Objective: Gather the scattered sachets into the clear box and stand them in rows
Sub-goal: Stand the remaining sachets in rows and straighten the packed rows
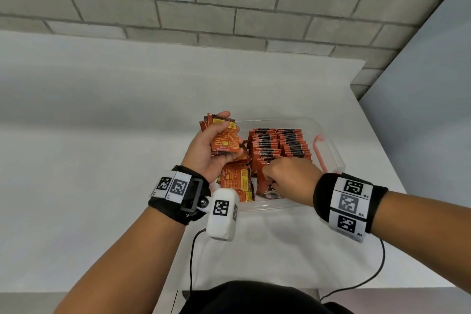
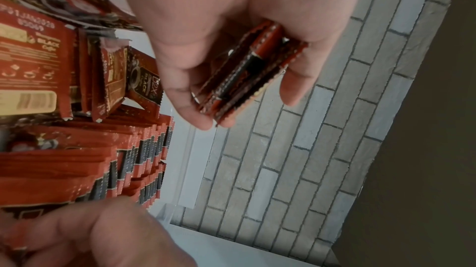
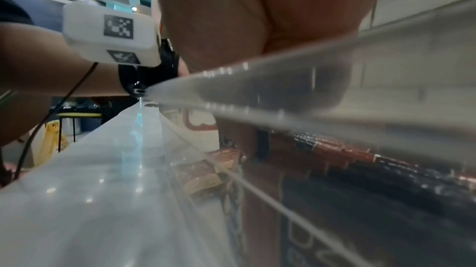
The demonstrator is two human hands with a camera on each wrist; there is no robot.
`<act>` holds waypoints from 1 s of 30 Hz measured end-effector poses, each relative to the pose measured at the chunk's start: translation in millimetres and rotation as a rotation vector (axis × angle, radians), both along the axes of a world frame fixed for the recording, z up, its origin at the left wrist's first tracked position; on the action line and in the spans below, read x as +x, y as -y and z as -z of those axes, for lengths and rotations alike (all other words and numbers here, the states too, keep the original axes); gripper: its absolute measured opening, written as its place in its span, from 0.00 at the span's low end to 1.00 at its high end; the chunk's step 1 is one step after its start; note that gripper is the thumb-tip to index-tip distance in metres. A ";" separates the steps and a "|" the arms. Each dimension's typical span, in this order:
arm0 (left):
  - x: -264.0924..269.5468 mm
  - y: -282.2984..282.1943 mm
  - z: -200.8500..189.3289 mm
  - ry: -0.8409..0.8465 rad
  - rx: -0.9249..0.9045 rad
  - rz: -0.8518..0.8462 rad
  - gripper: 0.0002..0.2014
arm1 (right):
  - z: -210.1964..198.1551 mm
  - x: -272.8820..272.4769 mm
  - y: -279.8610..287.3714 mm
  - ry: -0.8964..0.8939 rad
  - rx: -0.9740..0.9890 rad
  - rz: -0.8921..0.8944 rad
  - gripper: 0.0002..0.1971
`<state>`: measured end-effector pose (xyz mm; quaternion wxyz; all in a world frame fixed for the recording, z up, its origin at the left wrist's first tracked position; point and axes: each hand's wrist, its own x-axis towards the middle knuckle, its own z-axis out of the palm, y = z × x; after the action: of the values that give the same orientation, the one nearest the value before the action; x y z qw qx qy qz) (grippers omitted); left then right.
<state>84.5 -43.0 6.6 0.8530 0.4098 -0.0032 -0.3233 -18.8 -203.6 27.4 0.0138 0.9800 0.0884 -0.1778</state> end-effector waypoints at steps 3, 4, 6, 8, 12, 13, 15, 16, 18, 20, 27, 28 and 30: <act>0.1 -0.2 0.5 -0.003 0.004 0.006 0.18 | 0.8 -1.1 0.2 0.021 -0.010 -0.018 0.09; 0.2 -0.2 0.2 -0.003 0.004 0.007 0.18 | 0.5 -0.8 0.4 0.021 -0.009 -0.015 0.08; -0.3 -0.1 -0.8 -0.004 0.001 0.013 0.18 | 0.3 -0.3 1.8 0.018 0.006 0.004 0.06; -0.3 -0.3 -2.2 -0.008 -0.006 0.018 0.18 | 0.2 -0.3 3.7 0.022 0.021 0.018 0.05; -0.3 -1.7 -3.0 -0.033 -0.024 0.018 0.18 | -2.8 0.3 7.8 0.025 0.076 0.070 0.11; -0.4 -2.0 -3.1 -0.042 -0.031 0.021 0.19 | -5.3 0.8 9.3 0.019 0.105 0.102 0.13; -0.8 -3.0 -5.0 -0.057 -0.038 0.030 0.19 | -12.6 1.2 12.5 0.023 0.188 0.183 0.15; -1.0 -3.5 -6.2 -0.062 -0.042 0.038 0.19 | -17.2 1.2 14.9 0.040 0.242 0.228 0.15; -2.4 -4.4 -8.4 -0.061 -0.052 0.062 0.19 | -27.0 0.7 22.0 0.118 0.395 0.348 0.12; -5.7 -4.7 -11.1 -0.054 -0.056 0.096 0.19 | -38.1 0.8 27.8 0.234 0.602 0.489 0.09; -22.7 12.0 -22.1 0.093 0.020 0.274 0.23 | -52.7 -3.5 10.4 0.217 1.105 0.627 0.13; -24.0 14.5 -23.2 0.102 0.019 0.284 0.23 | -50.8 -4.5 9.3 0.211 1.131 0.622 0.14; -26.4 18.2 -23.7 0.117 0.026 0.291 0.22 | -48.0 -6.1 9.2 0.220 1.211 0.621 0.13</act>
<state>58.1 -61.2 30.3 0.7901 0.4341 -0.1082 -0.4191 -24.8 -212.7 75.4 -0.5790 0.8072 -0.1146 0.0075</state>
